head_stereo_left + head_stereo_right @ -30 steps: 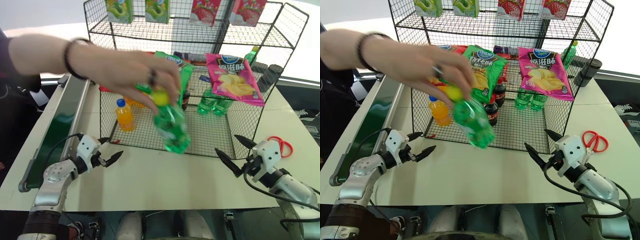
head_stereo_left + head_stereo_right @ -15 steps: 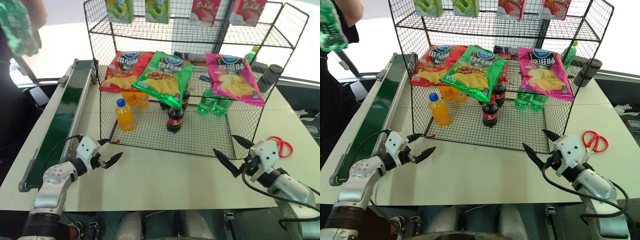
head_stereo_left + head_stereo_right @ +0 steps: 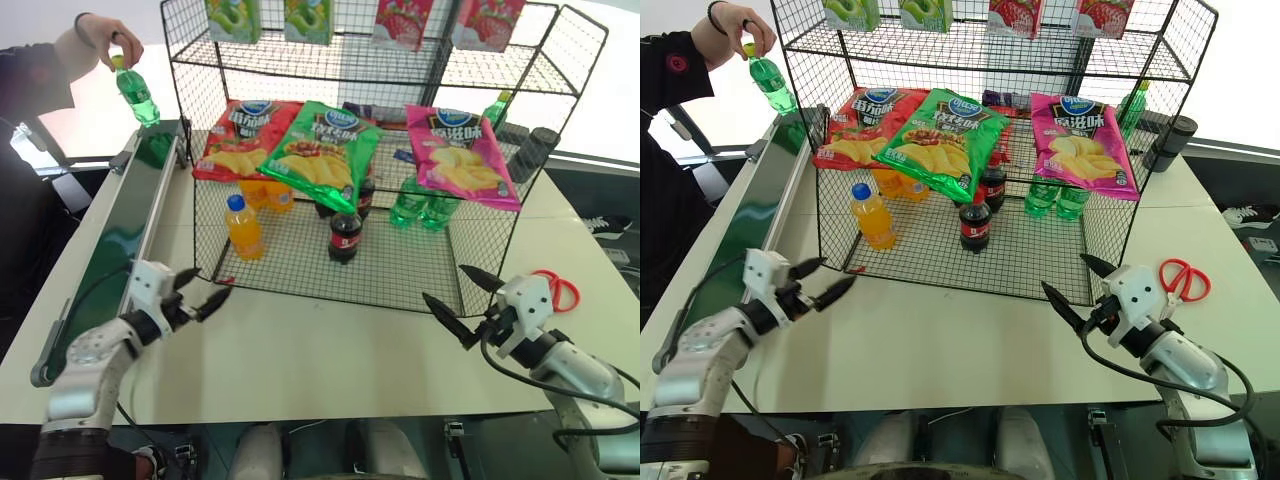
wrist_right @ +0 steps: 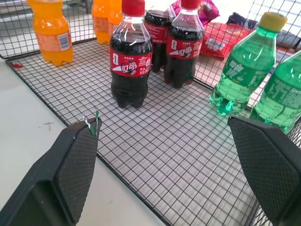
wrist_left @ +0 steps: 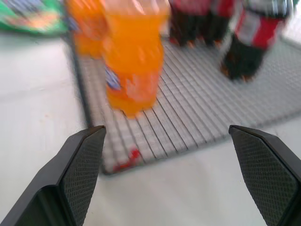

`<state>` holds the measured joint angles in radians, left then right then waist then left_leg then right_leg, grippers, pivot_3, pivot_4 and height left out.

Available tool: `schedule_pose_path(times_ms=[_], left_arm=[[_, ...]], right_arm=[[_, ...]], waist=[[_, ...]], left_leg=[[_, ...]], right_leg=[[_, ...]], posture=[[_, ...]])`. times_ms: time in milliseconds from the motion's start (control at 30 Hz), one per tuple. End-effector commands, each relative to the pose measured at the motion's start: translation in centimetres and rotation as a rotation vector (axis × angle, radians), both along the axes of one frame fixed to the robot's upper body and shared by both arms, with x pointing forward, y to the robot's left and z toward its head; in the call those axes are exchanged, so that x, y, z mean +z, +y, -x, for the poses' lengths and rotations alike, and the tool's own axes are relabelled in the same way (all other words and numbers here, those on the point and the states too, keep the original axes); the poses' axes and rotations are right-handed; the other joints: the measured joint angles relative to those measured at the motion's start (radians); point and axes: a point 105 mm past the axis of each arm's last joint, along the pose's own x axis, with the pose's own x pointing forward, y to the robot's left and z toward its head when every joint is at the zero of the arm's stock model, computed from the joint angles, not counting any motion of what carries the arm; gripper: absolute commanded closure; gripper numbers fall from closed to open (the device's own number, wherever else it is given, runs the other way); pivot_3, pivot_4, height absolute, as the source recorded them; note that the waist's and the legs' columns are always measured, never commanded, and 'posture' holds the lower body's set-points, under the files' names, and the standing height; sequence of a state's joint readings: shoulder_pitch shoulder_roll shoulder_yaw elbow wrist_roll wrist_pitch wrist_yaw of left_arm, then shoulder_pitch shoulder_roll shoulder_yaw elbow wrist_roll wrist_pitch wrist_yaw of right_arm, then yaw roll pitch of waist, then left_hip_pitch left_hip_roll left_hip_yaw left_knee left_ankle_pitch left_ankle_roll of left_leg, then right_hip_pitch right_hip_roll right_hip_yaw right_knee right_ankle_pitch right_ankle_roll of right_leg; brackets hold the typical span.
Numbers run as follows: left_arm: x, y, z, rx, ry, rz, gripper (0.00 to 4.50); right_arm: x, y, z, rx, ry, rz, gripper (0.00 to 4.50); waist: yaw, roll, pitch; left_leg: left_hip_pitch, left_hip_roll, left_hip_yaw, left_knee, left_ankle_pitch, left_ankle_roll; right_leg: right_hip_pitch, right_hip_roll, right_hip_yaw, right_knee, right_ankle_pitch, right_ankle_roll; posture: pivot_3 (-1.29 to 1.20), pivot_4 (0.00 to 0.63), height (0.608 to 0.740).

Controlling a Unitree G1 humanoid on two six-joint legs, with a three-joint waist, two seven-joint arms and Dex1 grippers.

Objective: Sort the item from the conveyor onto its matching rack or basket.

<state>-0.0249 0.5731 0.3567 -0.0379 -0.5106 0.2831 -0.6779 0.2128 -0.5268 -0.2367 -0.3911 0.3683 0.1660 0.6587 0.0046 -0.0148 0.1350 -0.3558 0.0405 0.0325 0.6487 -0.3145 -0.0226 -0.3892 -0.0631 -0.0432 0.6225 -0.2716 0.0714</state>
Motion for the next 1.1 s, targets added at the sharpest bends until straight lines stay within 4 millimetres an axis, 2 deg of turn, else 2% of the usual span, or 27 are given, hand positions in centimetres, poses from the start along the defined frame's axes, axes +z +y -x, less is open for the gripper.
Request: schedule_pose_path(times_ms=[33,267,467,633,700,800,933,1100], left_arm=[[2.6,2.6,0.5,0.1,-0.068,0.022,0.0],[3.5,5.1,0.6,0.249,-0.088,0.089,0.0],[2.1,8.5,0.2,0.476,-0.092,0.079,0.0],[0.6,9.0,0.1,0.549,-0.099,0.042,0.0],[0.6,8.7,-0.1,0.556,-0.117,0.047,0.0],[0.5,8.9,-0.1,0.573,-0.143,0.064,0.0],[0.5,8.7,-0.2,0.581,-0.166,0.07,0.0],[0.1,9.4,0.2,0.641,-0.182,0.057,0.0]], right_arm=[[1.5,1.5,-0.1,0.062,-0.053,-0.003,0.03],[2.3,4.9,-0.2,0.175,-0.07,-0.037,0.03],[2.7,8.9,0.8,0.32,-0.057,-0.089,0.03],[1.9,11.8,2.3,0.442,-0.013,-0.111,0.03],[1.5,12.8,3.1,0.493,0.01,-0.119,0.03],[1.2,13.4,3.4,0.518,0.037,-0.155,0.03],[0.9,13.1,3.4,0.519,0.029,-0.136,0.03],[0.5,13.5,3.8,0.542,0.044,-0.148,0.03]], waist=[[0.0,0.002,0.0],[0.009,0.001,-0.001],[0.007,0.0,-0.001],[0.007,-0.003,-0.002],[0.008,-0.003,-0.002],[0.008,-0.004,-0.002],[0.007,-0.005,-0.003],[0.006,-0.005,-0.003]], left_leg=[[0.0,0.0,0.0,0.0,0.0,0.0],[0.0,0.0,0.001,0.0,0.0,0.0],[0.0,-0.001,0.001,0.0,0.0,0.0],[0.0,-0.001,0.001,0.0,0.0,0.0],[-0.001,-0.001,0.001,0.0,0.0,0.0],[-0.001,-0.001,0.001,0.0,0.0,0.0],[-0.001,-0.001,0.001,0.0,0.0,0.0],[-0.001,0.0,0.001,0.0,0.0,0.0]], right_leg=[[0.0,0.0,0.0,0.0,0.0,-0.001],[0.0,0.0,0.0,0.0,-0.001,-0.001],[0.0,0.0,0.0,0.0,-0.001,-0.001],[-0.001,0.0,0.0,0.0,0.0,-0.001],[-0.001,-0.001,0.0,0.0,-0.001,-0.001],[0.0,-0.001,0.0,0.0,-0.001,-0.001],[0.0,-0.002,0.0,0.0,0.0,-0.001],[-0.001,-0.002,0.0,0.0,0.0,-0.001]], posture=[[0.0,0.15,0.74],[0.0,0.15,0.74],[0.0,0.15,0.74],[0.0,0.15,0.74],[0.0,0.15,0.74],[0.0,0.15,0.74],[0.0,0.15,0.74],[0.0,0.15,0.74]])
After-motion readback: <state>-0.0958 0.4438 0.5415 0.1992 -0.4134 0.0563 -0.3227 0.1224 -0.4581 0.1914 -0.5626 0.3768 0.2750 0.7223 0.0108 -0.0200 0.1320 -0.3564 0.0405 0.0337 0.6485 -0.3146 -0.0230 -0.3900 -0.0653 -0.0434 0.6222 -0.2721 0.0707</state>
